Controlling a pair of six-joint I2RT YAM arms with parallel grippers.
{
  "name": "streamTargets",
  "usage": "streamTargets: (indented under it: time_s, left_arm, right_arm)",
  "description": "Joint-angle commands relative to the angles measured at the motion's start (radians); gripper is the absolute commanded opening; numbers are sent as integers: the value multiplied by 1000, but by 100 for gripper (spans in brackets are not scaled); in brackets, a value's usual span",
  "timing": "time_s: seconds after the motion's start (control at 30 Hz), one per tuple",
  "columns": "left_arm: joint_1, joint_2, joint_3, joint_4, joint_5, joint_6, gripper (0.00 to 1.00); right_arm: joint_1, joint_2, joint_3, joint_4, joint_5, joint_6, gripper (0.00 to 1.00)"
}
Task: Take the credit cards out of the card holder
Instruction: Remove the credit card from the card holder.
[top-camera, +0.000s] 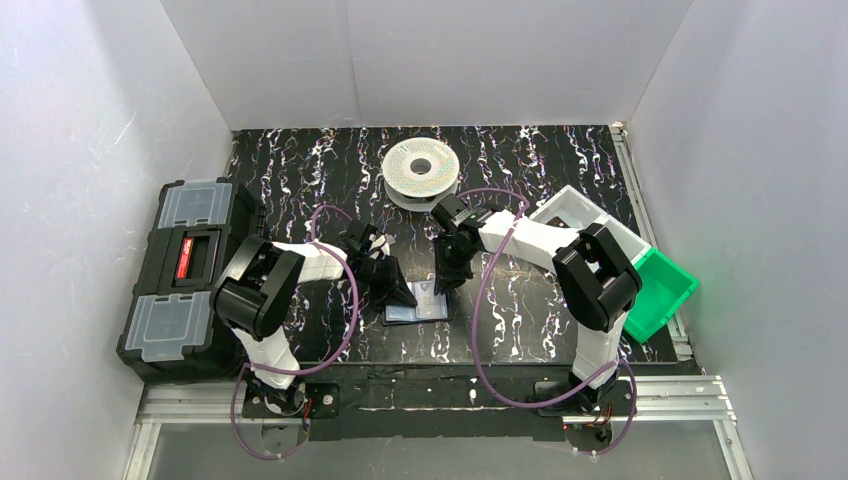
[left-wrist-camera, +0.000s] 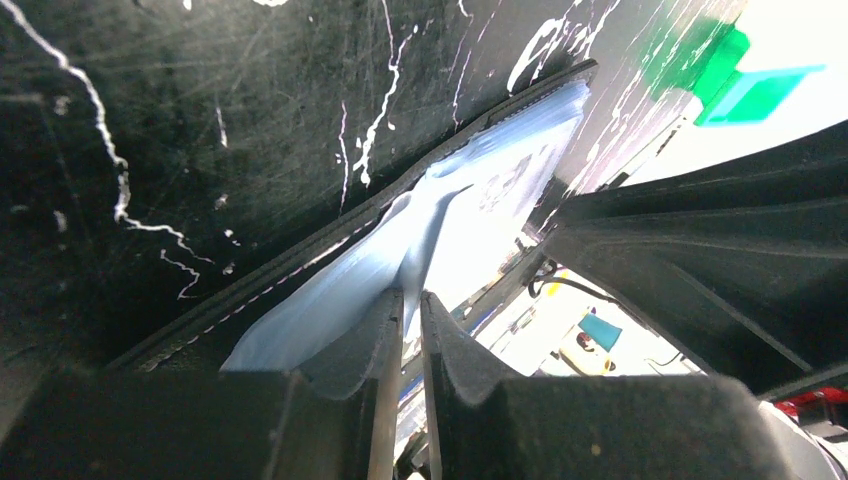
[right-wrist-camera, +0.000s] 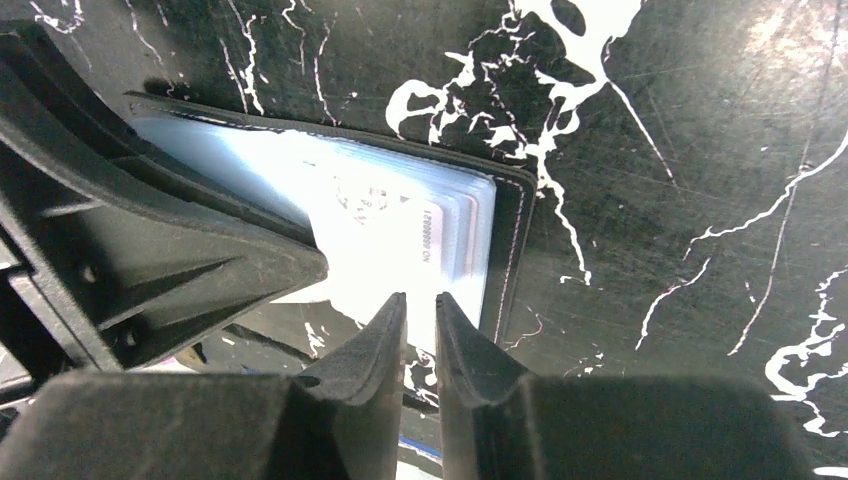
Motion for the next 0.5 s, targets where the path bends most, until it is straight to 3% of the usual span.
streamTargets:
  time_s: [0.0,0.47]
  left_arm:
    - [-6,11,7,-4,7,7,11]
    - [-6,18,4,26,25,-6,11]
  right_arm:
    - [-5,-17,-8,-11,16,-8,24]
    - [4,61,25,1,-20,-2,14]
